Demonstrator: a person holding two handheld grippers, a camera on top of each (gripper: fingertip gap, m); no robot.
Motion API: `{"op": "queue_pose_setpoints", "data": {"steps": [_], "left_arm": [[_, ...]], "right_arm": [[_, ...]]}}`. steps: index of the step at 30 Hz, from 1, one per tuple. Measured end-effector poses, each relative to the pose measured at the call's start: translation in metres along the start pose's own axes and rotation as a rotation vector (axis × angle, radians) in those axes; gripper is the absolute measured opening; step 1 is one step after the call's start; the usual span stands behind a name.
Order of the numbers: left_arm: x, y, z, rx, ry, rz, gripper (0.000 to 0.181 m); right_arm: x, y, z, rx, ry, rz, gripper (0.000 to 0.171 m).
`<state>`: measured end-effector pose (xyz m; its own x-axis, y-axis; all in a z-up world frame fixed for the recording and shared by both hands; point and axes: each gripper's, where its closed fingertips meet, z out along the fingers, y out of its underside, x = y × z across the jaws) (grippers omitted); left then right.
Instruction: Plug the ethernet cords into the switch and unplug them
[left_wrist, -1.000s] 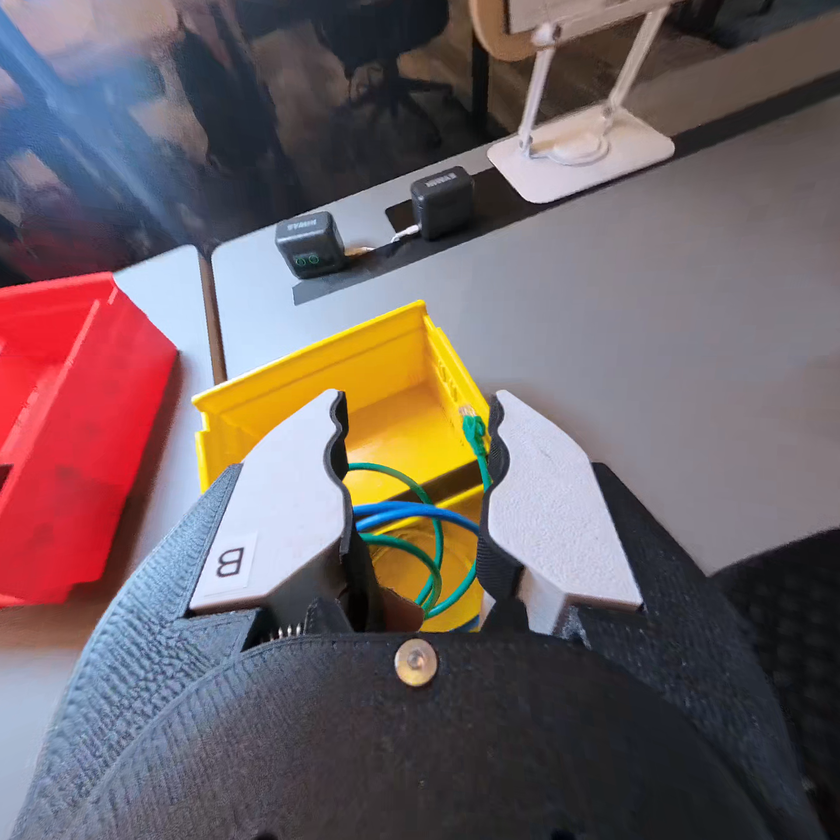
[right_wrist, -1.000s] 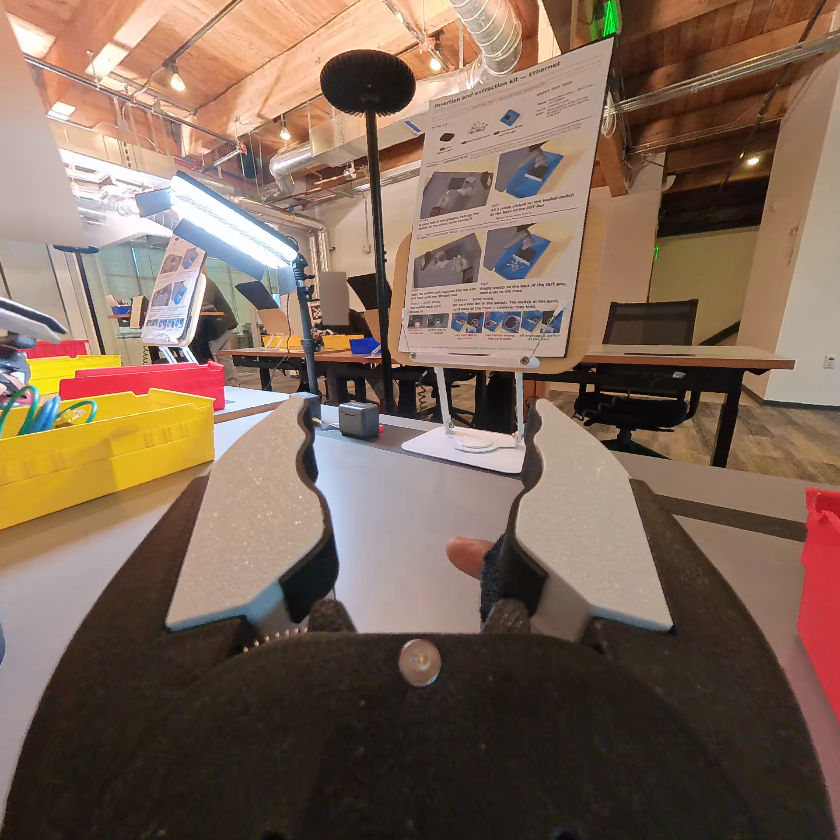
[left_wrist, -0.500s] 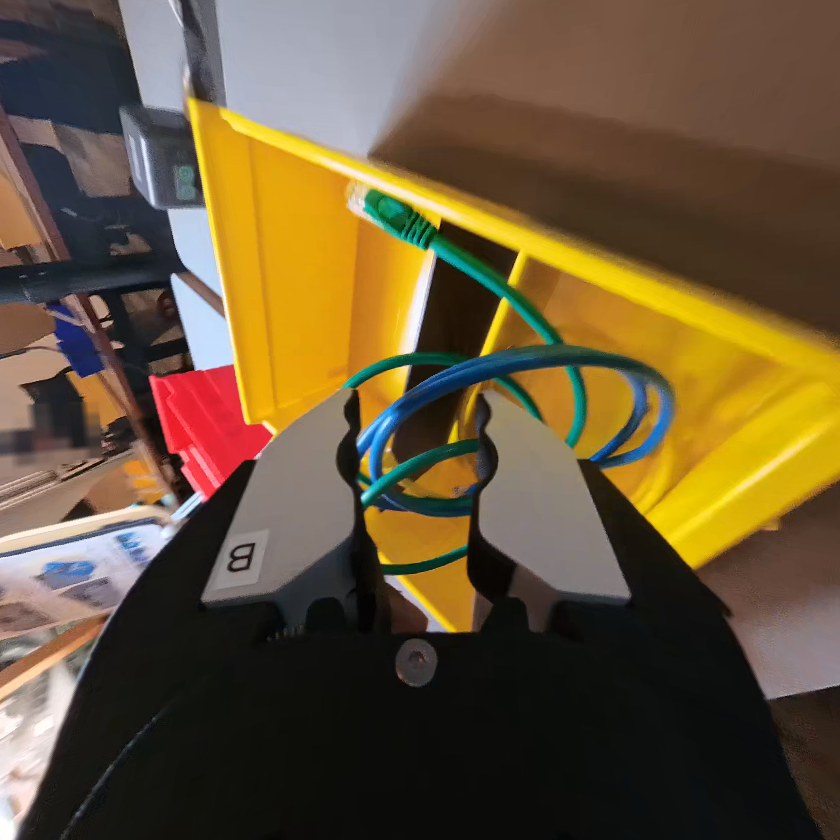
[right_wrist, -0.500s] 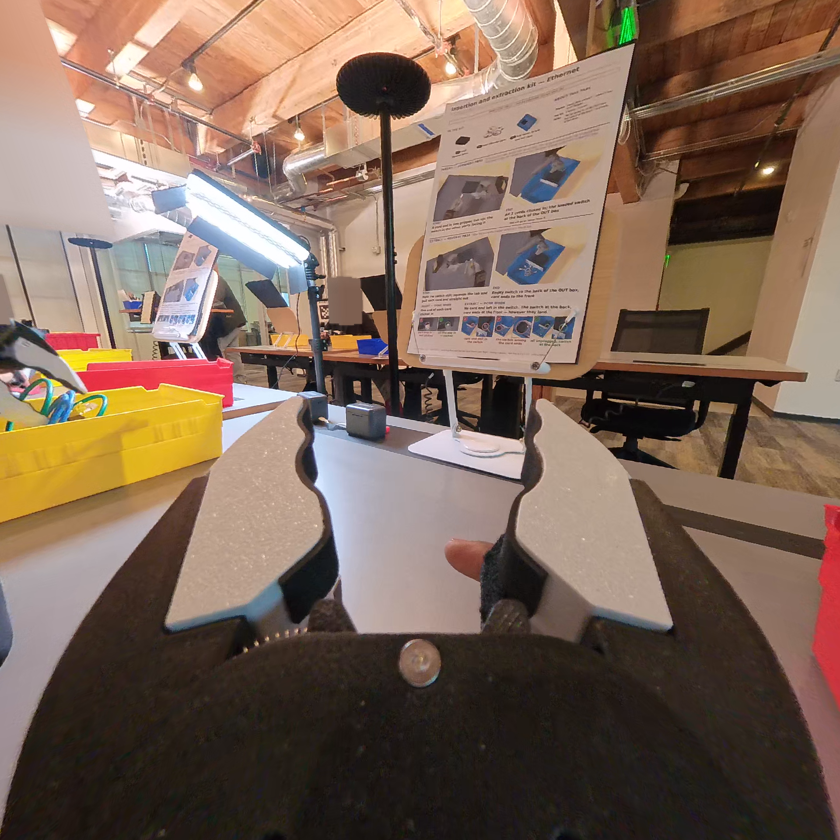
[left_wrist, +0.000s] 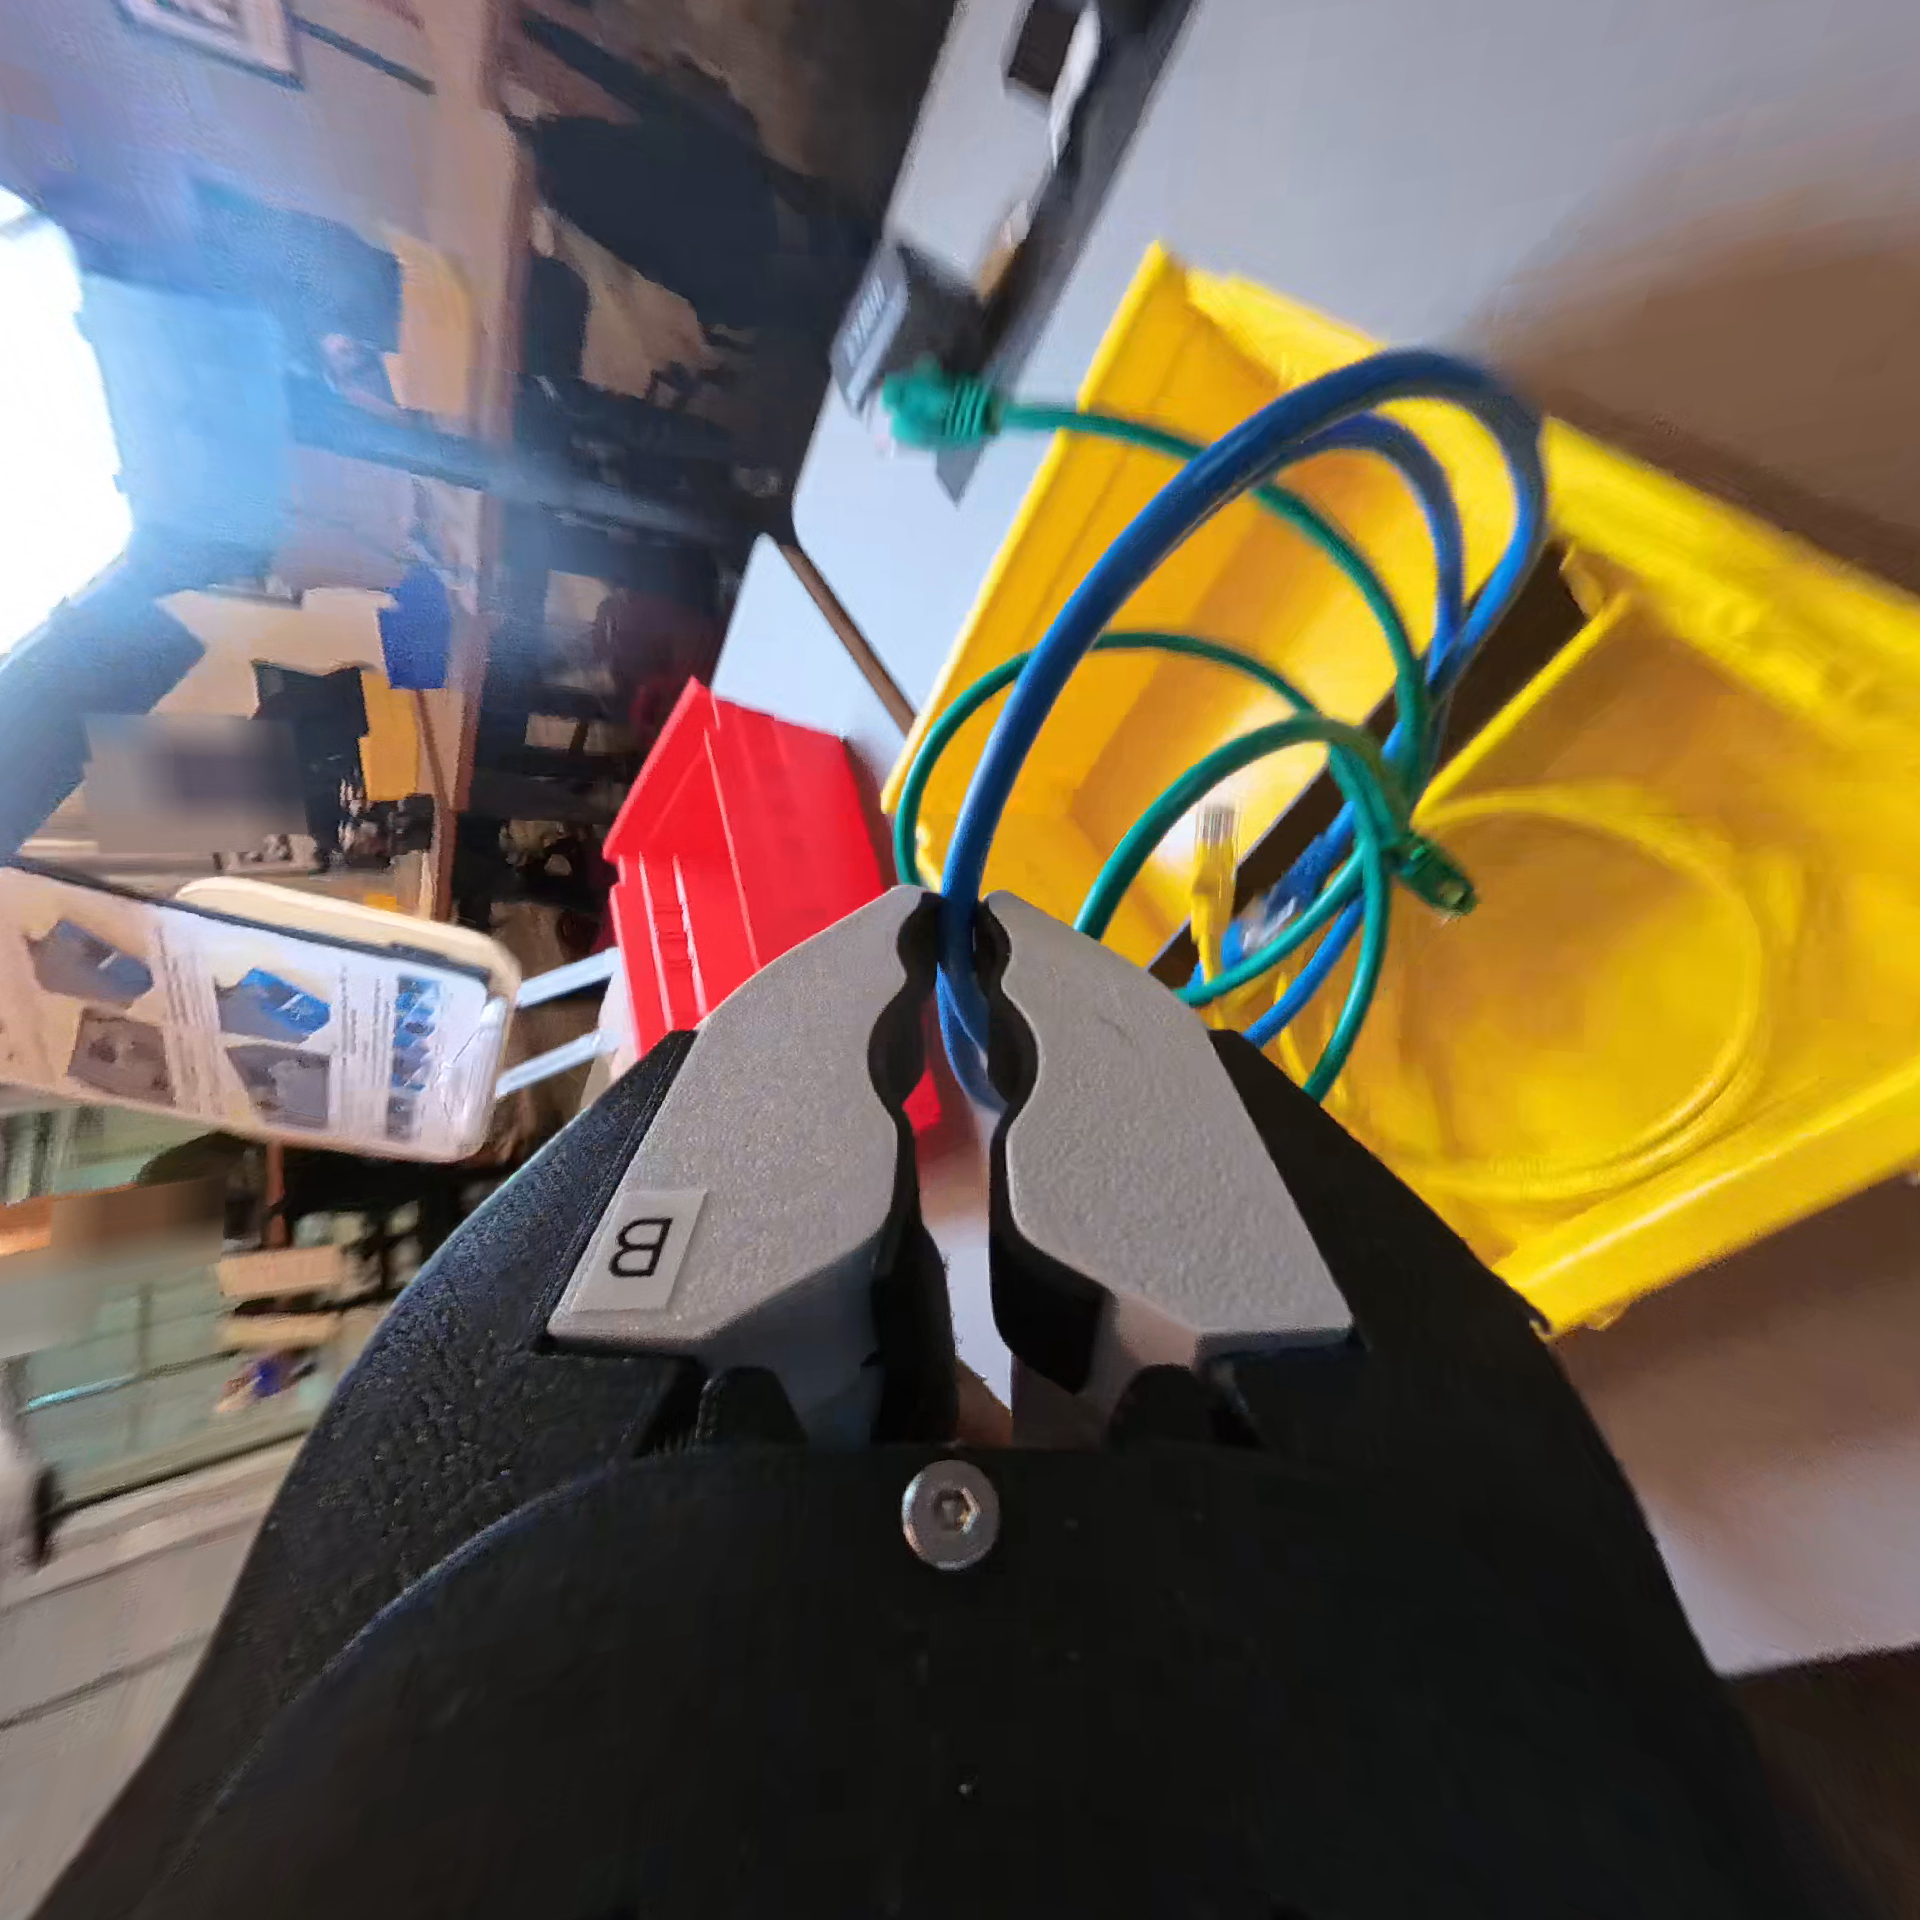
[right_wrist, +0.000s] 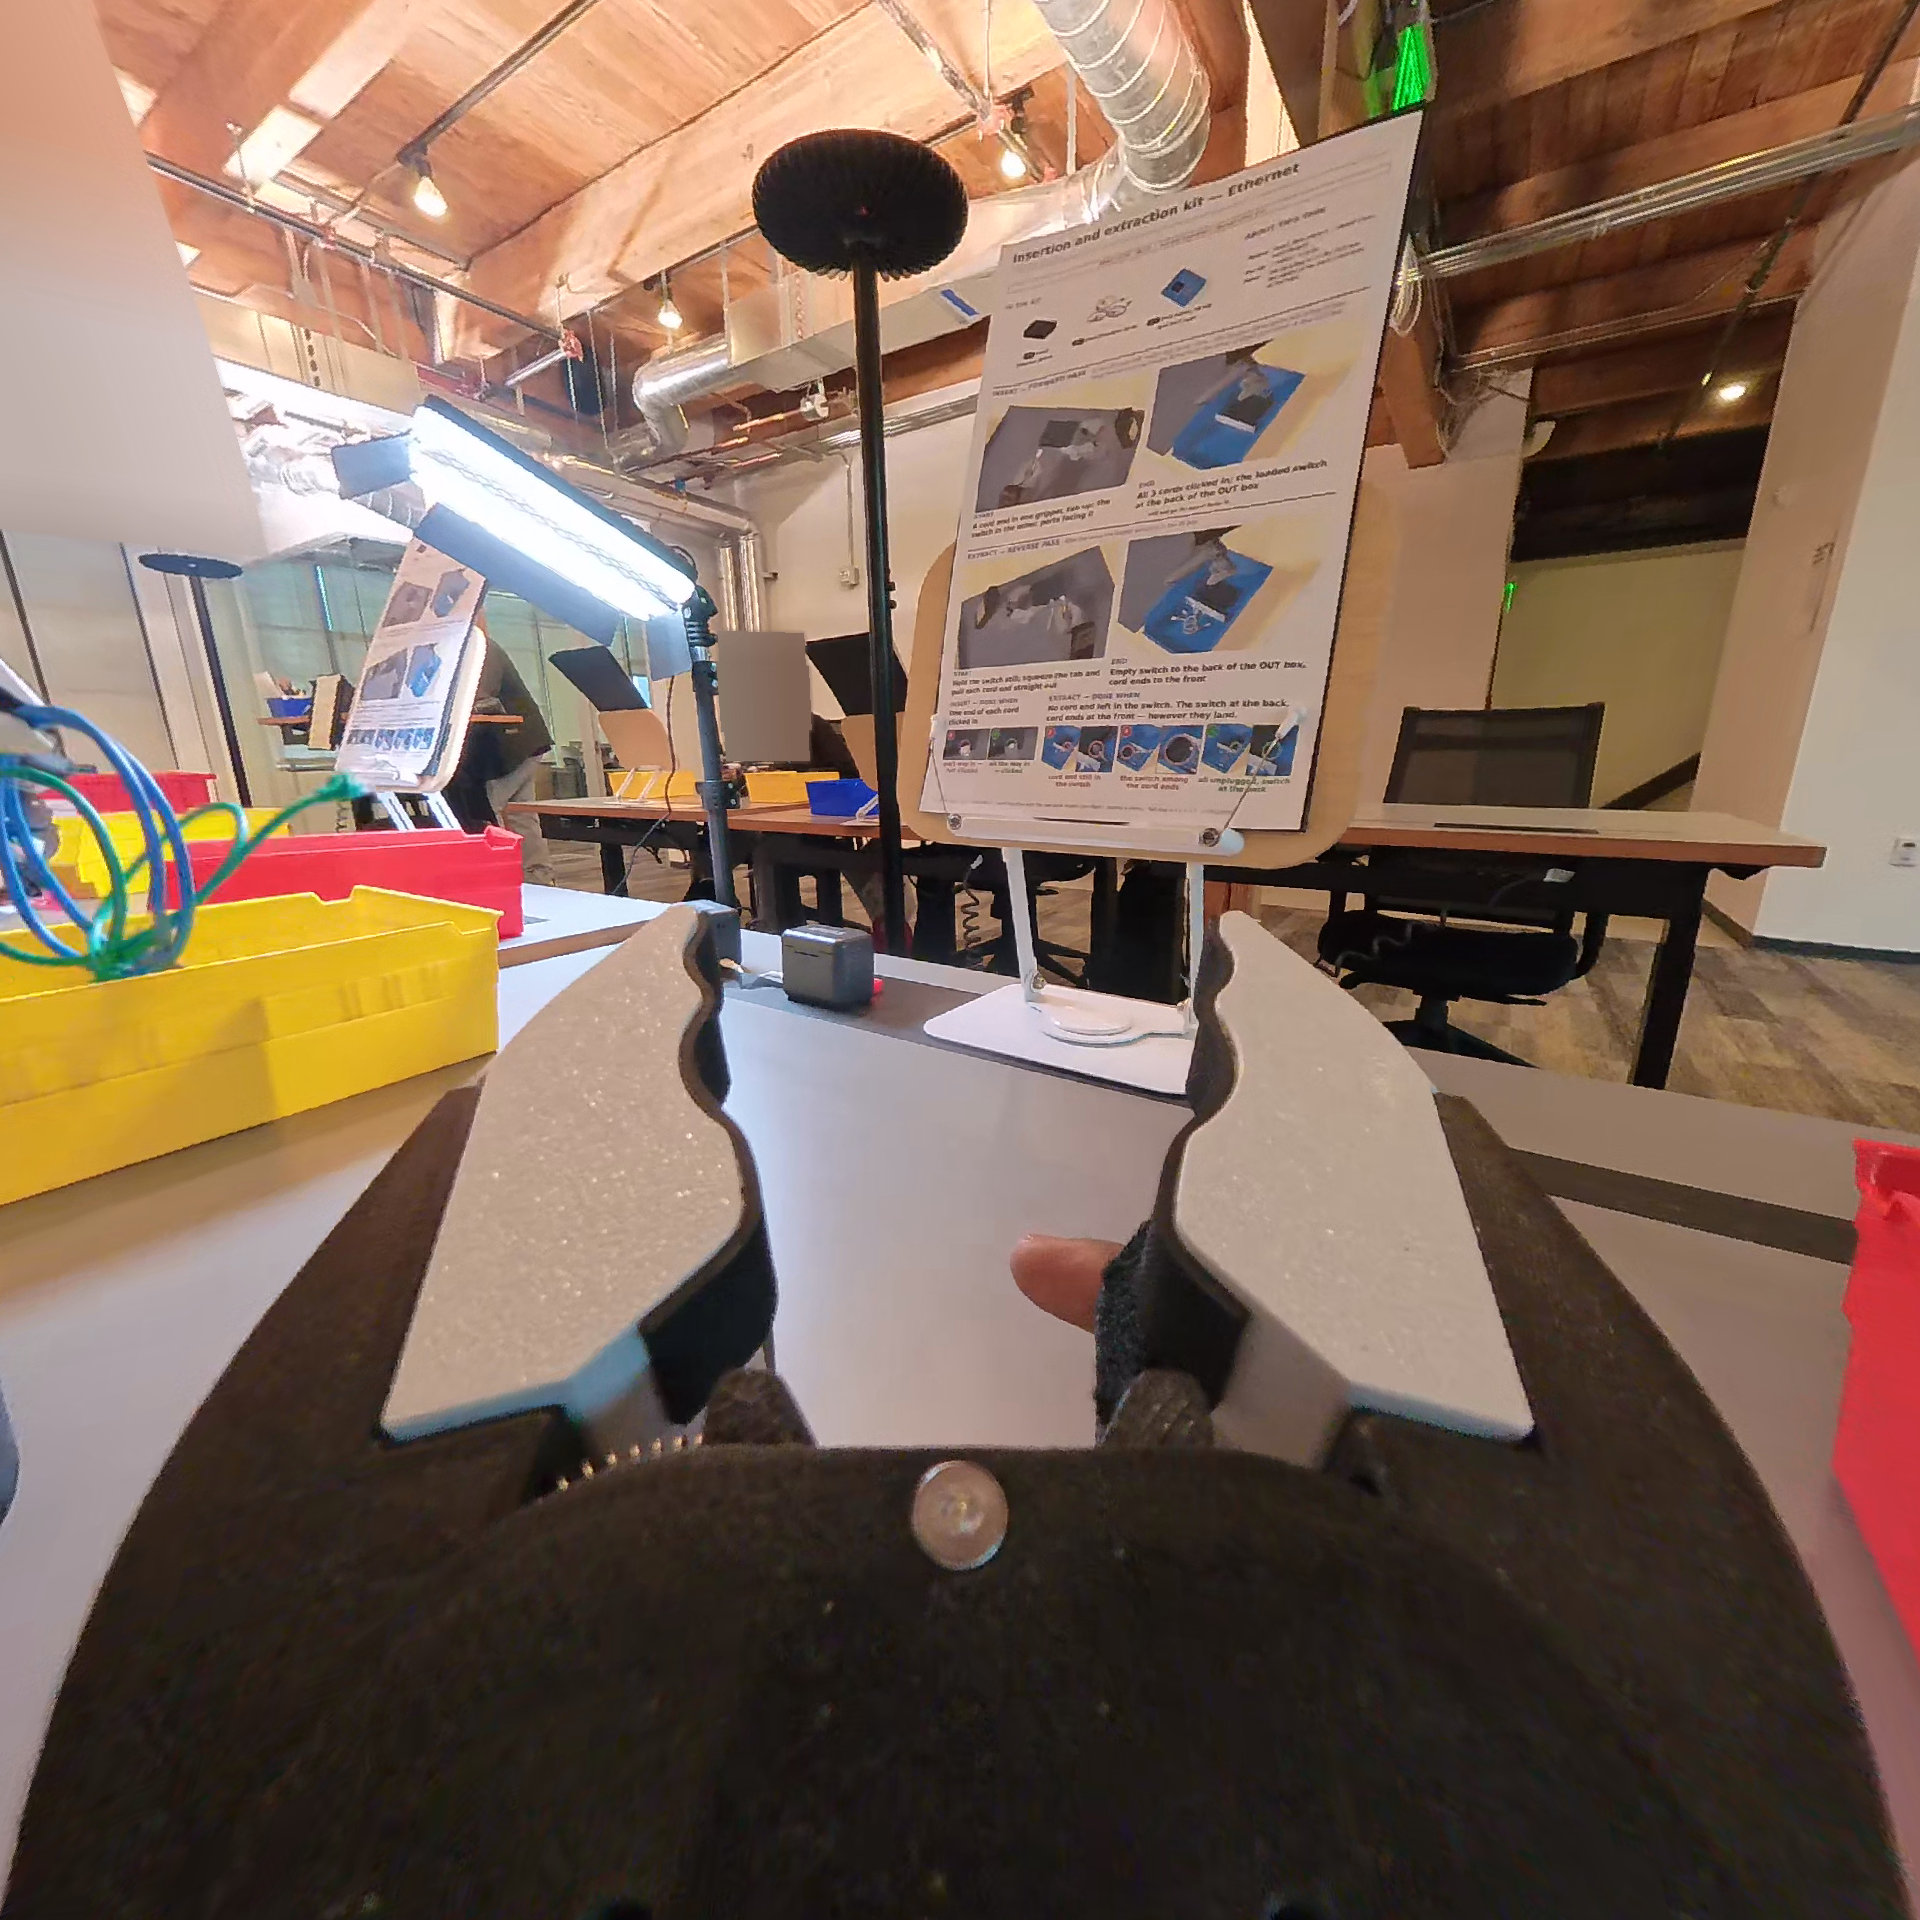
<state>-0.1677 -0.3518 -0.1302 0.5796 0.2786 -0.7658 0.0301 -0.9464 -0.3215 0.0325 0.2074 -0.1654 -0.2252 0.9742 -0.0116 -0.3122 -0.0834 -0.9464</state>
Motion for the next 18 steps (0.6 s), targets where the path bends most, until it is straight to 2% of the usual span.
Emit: {"op": "queue_pose_setpoints", "data": {"steps": [2,4,6,8,10,14,18], "left_arm": [[0.008,-0.010,-0.004,0.106,0.051,-0.076,0.007],[0.011,0.008,0.000,0.036,0.039,-0.079,0.007],[0.020,0.017,0.009,0.059,0.060,-0.107,0.007],[0.035,0.031,0.017,-0.011,0.085,-0.047,0.007],[0.049,0.037,0.021,-0.009,0.099,-0.014,0.007],[0.050,0.055,0.019,0.007,-0.043,0.043,0.007],[0.049,0.072,0.009,0.063,-0.295,0.104,0.007]], "right_arm": [[-0.001,0.000,0.000,-0.002,-0.004,-0.001,0.087],[-0.002,0.001,0.001,-0.006,-0.008,-0.001,0.087],[-0.003,0.001,0.001,-0.008,-0.011,-0.003,0.087],[-0.004,0.002,0.001,-0.010,-0.013,-0.006,0.087],[-0.005,0.002,0.002,-0.014,-0.016,-0.009,0.087],[-0.006,0.003,0.002,-0.019,-0.016,-0.026,0.087],[-0.006,0.004,0.002,-0.020,-0.019,-0.030,0.087]]}}
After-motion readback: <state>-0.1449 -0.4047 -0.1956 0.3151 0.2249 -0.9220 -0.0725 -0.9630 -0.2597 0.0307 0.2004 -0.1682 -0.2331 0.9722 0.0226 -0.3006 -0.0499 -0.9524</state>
